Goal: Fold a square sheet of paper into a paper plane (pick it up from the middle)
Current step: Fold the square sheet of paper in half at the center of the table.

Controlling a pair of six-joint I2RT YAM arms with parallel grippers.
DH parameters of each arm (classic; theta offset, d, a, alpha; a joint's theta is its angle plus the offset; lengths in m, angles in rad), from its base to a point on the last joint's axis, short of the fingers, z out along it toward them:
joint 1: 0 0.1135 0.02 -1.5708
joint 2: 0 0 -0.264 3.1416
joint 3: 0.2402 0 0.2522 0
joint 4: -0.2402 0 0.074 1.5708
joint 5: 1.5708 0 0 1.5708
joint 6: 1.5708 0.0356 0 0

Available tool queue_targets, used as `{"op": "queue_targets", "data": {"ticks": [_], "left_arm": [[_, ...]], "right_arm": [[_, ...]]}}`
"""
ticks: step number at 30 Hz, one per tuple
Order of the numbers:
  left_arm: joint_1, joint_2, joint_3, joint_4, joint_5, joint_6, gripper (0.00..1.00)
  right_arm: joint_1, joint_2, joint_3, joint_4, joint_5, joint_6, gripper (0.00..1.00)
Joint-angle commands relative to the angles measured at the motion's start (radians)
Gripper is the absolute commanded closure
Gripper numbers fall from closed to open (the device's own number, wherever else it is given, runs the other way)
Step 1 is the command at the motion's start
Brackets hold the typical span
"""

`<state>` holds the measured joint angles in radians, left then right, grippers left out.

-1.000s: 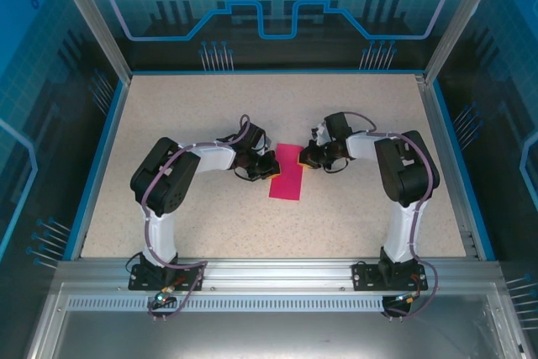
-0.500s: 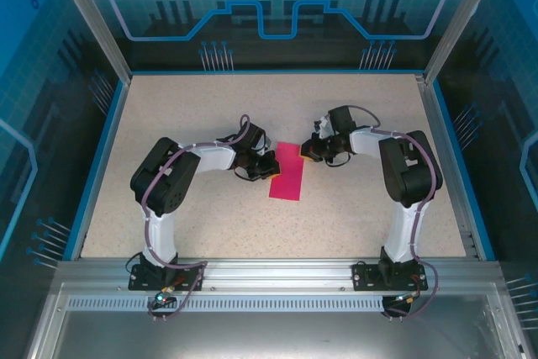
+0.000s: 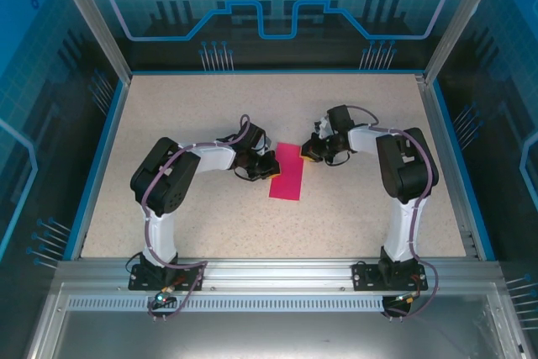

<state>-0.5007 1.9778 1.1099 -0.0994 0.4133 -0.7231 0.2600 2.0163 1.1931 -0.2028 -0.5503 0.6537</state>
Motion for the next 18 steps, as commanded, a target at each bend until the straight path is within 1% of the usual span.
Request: {"op": "queue_targets", "data": {"ticks": [1,6,13,18], "left_arm": [[-0.01,0.063,-0.047,-0.134,-0.079,0.029,1.0],[-0.01,0.065,-0.045,-0.135,-0.077,0.03,1.0],[-0.01,0.067,-0.05,-0.135,-0.078,0.029,1.0],[-0.01,0.066,-0.046,-0.146,-0.083,0.036,1.0]], "right_arm": [[-0.027,-0.014,0.06,-0.017,-0.058,0.007,1.0],[-0.03,0.041,0.086,-0.029,-0.053,0.007,1.0],[-0.028,0.098,0.068,-0.031,-0.021,0.007,1.0],[-0.029,0.109,0.122,-0.116,0.005,-0.043,1.0]]}}
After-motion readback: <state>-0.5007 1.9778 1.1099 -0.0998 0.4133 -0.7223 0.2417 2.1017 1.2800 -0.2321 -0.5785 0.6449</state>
